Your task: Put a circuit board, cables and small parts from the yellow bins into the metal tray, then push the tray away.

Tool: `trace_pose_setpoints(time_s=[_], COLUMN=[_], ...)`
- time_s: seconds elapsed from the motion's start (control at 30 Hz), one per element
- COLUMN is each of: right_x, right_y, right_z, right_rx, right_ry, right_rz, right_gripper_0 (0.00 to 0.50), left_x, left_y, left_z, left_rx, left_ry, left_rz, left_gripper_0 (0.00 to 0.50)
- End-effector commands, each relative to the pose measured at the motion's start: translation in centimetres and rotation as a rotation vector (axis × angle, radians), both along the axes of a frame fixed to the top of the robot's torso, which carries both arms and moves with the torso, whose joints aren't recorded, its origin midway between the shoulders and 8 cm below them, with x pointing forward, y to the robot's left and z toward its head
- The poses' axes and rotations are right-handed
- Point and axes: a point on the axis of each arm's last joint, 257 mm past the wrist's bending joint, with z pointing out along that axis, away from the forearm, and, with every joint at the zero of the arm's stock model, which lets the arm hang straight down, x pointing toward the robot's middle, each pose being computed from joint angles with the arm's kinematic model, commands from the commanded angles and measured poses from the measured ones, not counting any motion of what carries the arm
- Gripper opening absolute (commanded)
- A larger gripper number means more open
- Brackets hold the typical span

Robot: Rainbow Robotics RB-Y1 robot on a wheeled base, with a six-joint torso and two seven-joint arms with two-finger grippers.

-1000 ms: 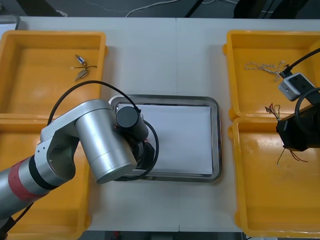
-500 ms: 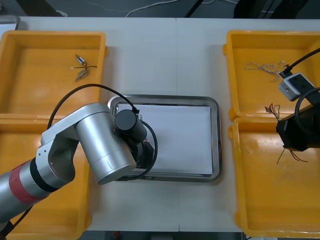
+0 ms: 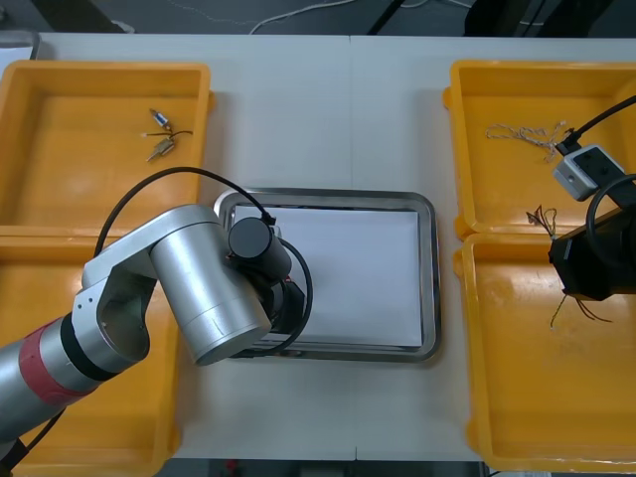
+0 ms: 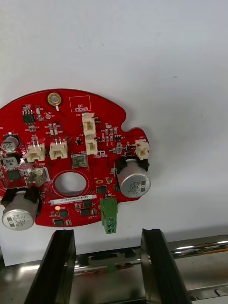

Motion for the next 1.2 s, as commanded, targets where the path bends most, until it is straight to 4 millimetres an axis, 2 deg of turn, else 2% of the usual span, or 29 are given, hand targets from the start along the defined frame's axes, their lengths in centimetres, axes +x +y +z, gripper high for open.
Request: trace_pose_setpoints(time_s=[0.03,0.07,0.33,0.4,0.43,0.47,0.6,0.7,0.8,0.83,0.93,1.2], right_x=[0.4,0.4,0.4,0.3,0.3,0.5,0.6,0.6,0.4,0.4,0.1,-0.8], right_y=[-0.4,-0.4,-0.4,0.7,0.7,1.2,2.5,3.2,4.7,4.7,6.7,11.0], right_z=[0.9,0.9,0.9,0.5,0.5,1.1,1.4,1.3,0.9,0.9,0.5,-0.5], right_rx=[-0.037,-0.037,-0.037,-0.017,-0.017,-0.016,-0.020,-0.028,-0.040,-0.040,-0.061,-0.135], right_ry=[-0.021,-0.021,-0.021,-0.008,-0.008,-0.023,-0.027,-0.027,-0.014,-0.014,-0.003,0.013], right_rz=[0.004,0.004,0.004,0.029,0.029,0.046,0.084,0.107,0.154,0.154,0.222,0.387], right_gripper_0=[0.000,0.000,0.000,0.000,0.000,0.000,0.000,0.000,0.000,0.000,0.000,0.000], left_x=[0.3,0.4,0.2,0.2,0.2,0.2,0.2,0.5,1.7,1.7,3.1,6.0], left_y=[-1.5,-1.7,-0.8,0.5,0.5,1.5,3.7,4.3,6.5,6.5,9.3,15.9], left_z=[2.5,3.2,8.1,9.7,9.7,10.8,12.9,14.0,16.2,16.2,17.8,18.7], left_rx=[-0.036,-0.040,-0.024,-0.020,-0.020,-0.014,-0.005,-0.022,-0.020,-0.020,0.007,0.066], left_ry=[-0.060,-0.069,-0.106,-0.111,-0.111,-0.112,-0.123,-0.131,-0.166,-0.166,-0.202,-0.201], left_rz=[-0.061,-0.065,-0.071,-0.056,-0.056,-0.047,-0.024,-0.021,-0.027,-0.027,-0.008,0.064], left_gripper_0=[0.486,0.500,0.500,0.500,0.500,0.500,0.500,0.500,0.500,0.500,0.500,0.500])
